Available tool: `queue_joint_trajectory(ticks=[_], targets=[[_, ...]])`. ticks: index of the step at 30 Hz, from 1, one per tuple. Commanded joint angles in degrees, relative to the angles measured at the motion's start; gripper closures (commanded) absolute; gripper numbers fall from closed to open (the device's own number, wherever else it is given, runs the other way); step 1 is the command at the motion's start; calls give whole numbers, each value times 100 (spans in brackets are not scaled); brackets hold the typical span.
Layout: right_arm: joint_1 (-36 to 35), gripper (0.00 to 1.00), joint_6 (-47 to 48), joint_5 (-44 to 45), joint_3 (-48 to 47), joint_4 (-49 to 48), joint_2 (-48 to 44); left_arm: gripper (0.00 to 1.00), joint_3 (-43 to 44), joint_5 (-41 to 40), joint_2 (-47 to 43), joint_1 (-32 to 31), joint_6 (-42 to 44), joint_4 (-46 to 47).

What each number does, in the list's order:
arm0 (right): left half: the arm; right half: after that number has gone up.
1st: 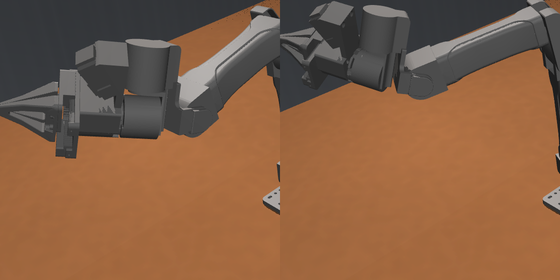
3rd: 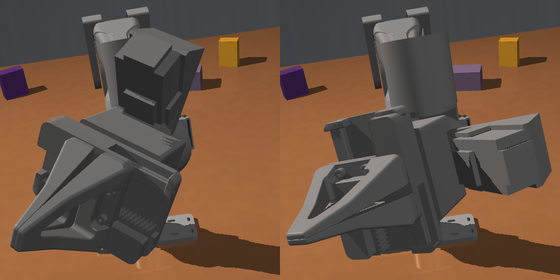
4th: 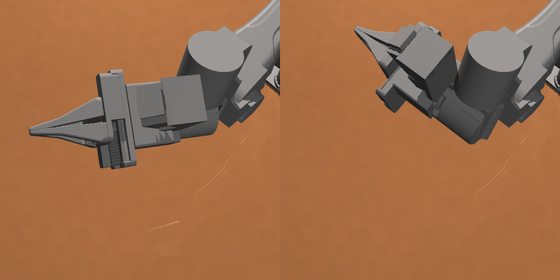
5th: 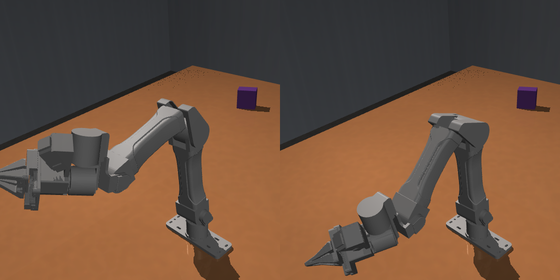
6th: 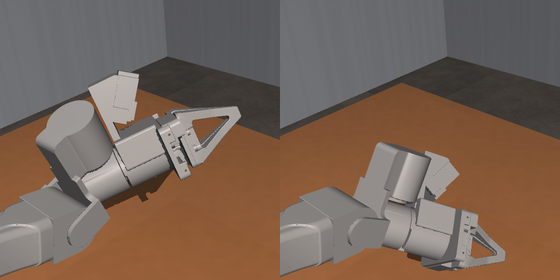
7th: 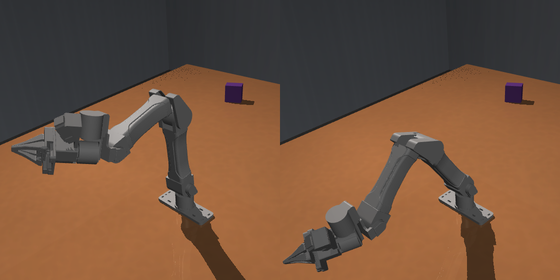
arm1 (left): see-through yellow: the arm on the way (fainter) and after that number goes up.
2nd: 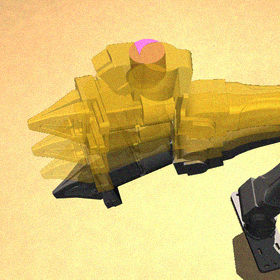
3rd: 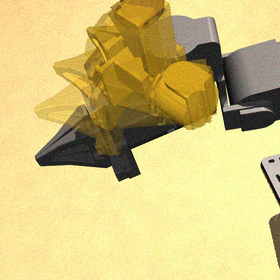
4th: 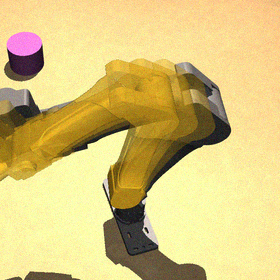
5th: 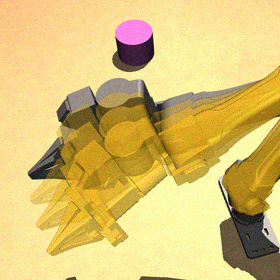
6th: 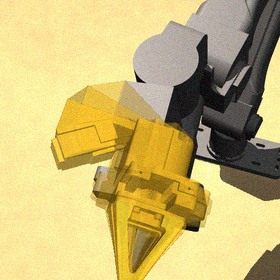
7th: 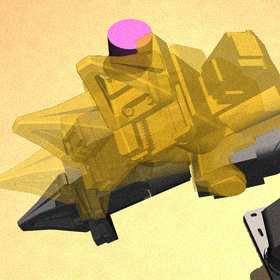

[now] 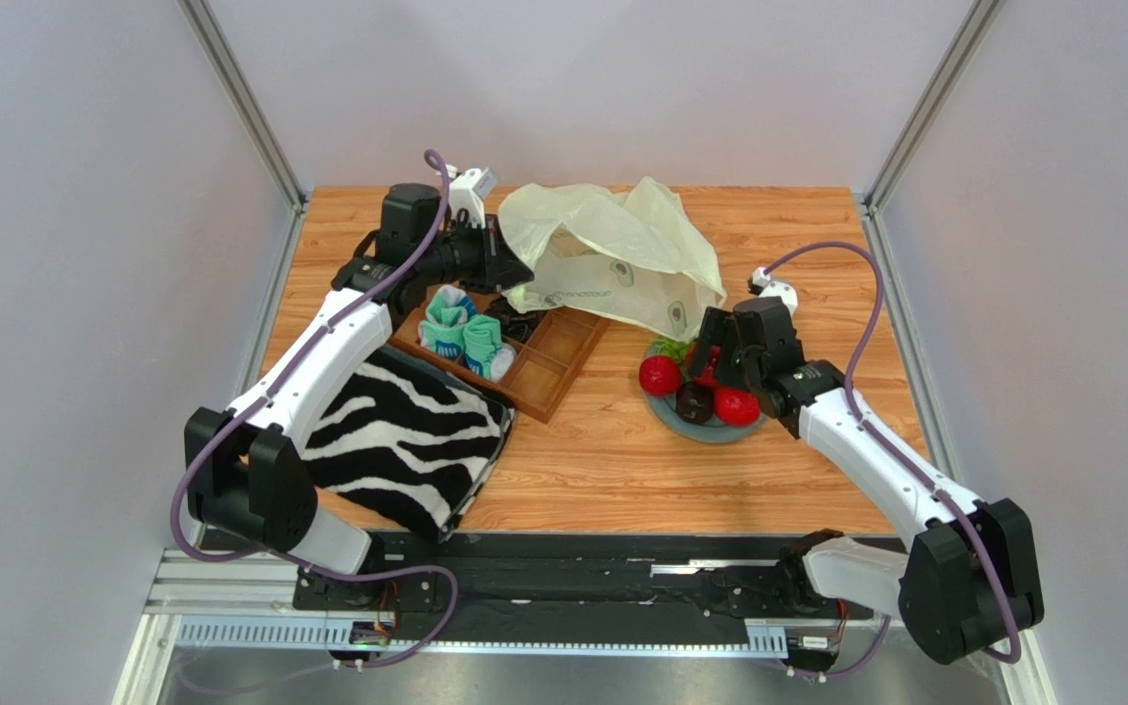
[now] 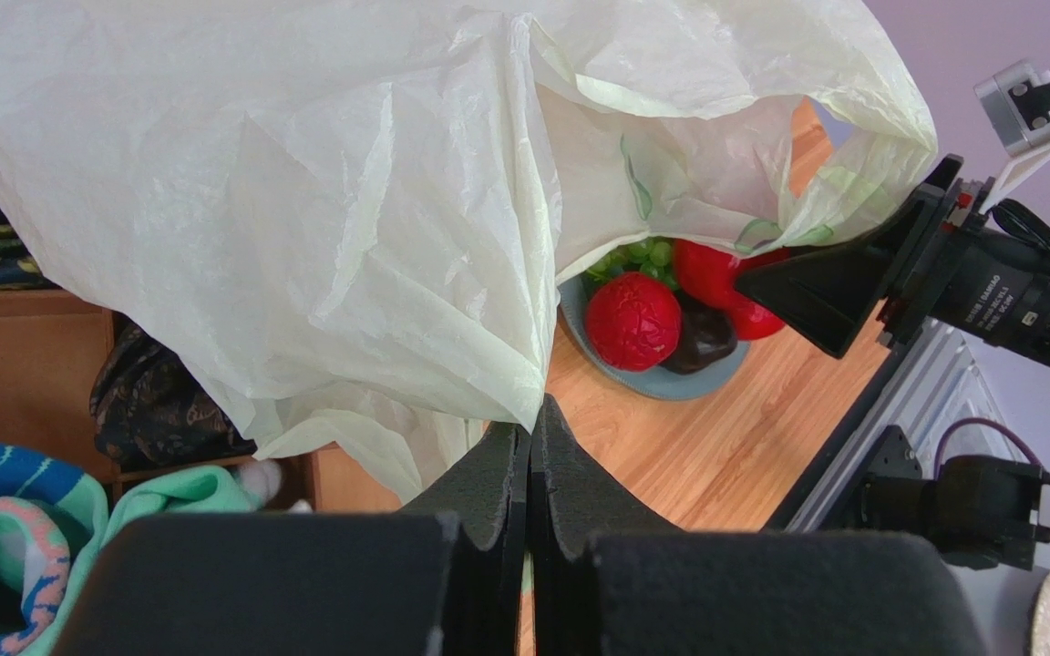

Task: Place the fruits into the plastic bag

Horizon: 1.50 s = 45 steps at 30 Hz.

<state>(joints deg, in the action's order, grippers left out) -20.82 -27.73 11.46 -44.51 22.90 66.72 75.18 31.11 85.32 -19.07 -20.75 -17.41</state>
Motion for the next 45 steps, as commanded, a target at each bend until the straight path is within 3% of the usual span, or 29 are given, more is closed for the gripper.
queue_joint_trajectory(ticks=[1, 15, 22, 25, 34, 45], targets=[[-19, 13, -128, 198, -163, -277, 52, 100, 261, 149, -156, 26, -8, 71], [-19, 19, -110, 128, -110, -584, 298, 100, 261, 193, -121, 26, -25, 71], [-19, 43, -110, 163, -93, -532, 237, 100, 261, 202, -121, 26, -34, 71], [-10, 49, -102, 172, -84, -506, 157, 100, 261, 211, -121, 26, -34, 71], [-36, 59, -75, -311, -224, -198, -589, 100, 269, 211, -112, 26, -25, 62], [-527, 63, -190, -1022, -295, -4, -1530, 100, 261, 220, -130, 26, -43, 62]])
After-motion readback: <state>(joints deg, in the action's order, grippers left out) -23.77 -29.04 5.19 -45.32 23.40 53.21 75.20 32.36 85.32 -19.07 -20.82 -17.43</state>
